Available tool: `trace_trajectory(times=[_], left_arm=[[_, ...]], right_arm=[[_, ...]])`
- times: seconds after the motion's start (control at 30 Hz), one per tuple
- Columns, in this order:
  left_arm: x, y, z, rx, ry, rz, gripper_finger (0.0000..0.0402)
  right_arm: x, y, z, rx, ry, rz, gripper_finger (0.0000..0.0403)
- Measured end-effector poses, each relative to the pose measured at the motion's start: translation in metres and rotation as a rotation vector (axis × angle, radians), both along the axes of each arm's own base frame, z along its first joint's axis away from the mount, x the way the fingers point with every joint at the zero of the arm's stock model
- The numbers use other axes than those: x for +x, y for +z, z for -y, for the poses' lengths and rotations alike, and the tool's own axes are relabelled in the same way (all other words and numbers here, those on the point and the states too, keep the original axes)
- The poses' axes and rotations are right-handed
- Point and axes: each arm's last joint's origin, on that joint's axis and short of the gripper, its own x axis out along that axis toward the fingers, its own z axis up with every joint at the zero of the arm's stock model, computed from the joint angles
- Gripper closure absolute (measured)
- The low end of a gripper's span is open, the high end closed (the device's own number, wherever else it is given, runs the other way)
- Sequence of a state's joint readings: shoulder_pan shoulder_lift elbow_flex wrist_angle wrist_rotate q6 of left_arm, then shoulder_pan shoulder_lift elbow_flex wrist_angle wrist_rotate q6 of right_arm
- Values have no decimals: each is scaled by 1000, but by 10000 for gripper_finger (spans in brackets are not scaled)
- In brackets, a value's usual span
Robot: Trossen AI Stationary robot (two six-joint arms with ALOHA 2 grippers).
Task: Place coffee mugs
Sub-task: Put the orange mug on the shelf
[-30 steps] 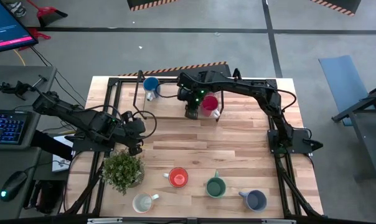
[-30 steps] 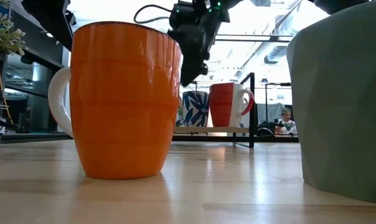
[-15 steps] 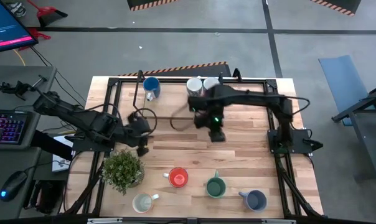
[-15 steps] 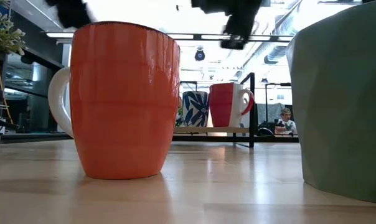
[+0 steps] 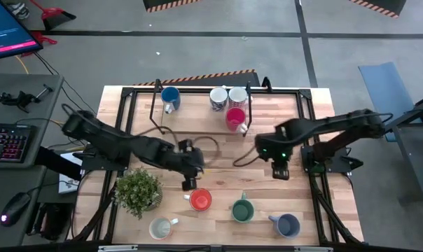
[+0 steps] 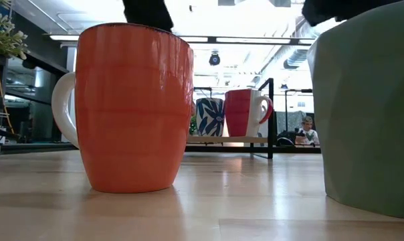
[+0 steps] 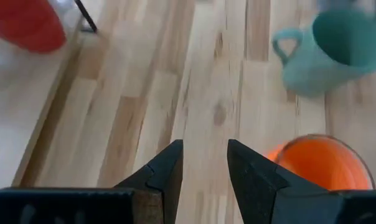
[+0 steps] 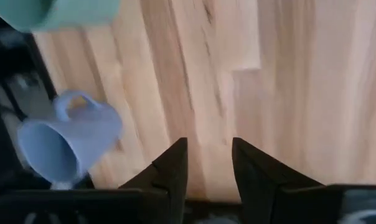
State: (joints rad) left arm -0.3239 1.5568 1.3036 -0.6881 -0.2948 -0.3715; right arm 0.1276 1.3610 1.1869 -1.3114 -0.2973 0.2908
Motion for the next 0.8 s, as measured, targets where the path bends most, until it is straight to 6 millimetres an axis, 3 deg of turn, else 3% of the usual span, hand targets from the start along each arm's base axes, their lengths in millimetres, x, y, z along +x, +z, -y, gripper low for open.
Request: trace_trajectory(times=[0.2,0.37,0.5,0.8], left_arm=[[27,10,27,-2,-95,-174,287],[40,-11,47,-18,-131,-307,287],[44,-25,51,-34,-110,-358,287],[47,-36,55,-34,-106,-398,287]], right_arm=[[-23,-11,-17,44,-48,109,295],[-28,-24,-28,61,-39,139,295],[-30,-32,-35,62,-20,129,295],[-29,-32,-42,70,-4,150,295]])
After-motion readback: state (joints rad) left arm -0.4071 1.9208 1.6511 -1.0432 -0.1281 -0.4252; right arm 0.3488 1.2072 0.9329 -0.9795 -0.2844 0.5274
